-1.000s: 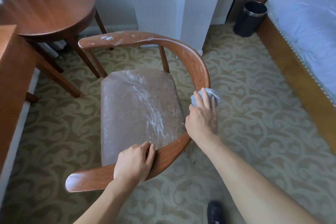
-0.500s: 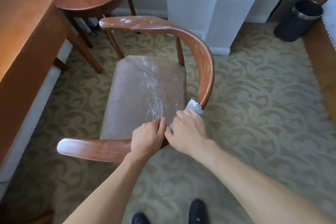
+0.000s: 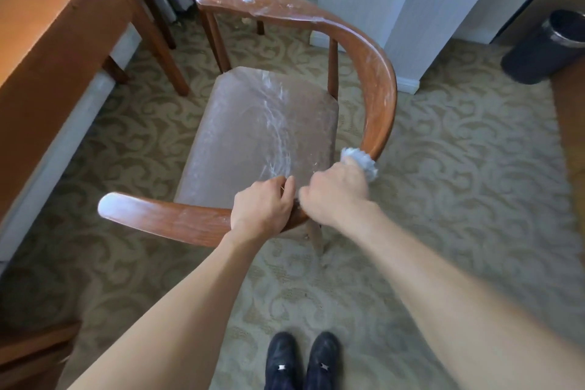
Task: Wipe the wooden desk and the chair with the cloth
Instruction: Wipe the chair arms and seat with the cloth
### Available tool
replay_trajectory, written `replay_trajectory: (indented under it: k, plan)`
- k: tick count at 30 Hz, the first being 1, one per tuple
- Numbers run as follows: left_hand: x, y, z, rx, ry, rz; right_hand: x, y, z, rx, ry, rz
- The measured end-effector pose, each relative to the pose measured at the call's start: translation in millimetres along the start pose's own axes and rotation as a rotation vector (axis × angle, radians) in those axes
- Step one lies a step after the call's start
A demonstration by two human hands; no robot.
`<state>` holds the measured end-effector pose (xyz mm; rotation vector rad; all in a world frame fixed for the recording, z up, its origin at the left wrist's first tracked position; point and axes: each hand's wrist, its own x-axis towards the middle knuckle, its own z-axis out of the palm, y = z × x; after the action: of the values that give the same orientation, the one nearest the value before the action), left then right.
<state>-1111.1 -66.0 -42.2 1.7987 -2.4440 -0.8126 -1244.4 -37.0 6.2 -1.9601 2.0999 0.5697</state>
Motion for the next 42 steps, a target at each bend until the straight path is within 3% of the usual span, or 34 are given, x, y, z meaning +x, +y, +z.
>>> replay_trajectory:
  k: [3,7,13,18,20,28,36,39,42]
  plan:
    - [-1,-3,2,-0.036,0.016,-0.008,-16,-24,11,0.111,0.128,0.014]
    - [1,-2,-2,-0.095,0.029,-0.022,-28,9,32,0.227,0.412,0.015]
    - [3,-12,-14,-0.508,0.008,-0.117,-3,75,22,0.195,0.399,0.143]
    - [11,-22,-40,-1.156,-0.096,-0.31,-5,50,26,0.212,0.38,0.197]
    - [13,-37,-60,-1.236,-0.095,-0.329,-15,32,36,0.214,0.394,0.161]
    - [2,-94,-72,-1.176,0.139,-0.301,-53,-73,43,0.32,0.346,0.066]
    - [4,-95,-55,-1.053,0.064,-0.136,-33,-181,23,0.39,0.316,0.023]
    - [4,-100,-54,-0.902,0.016,-0.079,-33,-183,21,0.382,0.289,-0.046]
    - [4,-96,-57,-0.677,-0.051,-0.061,-41,-132,28,0.415,0.329,-0.032]
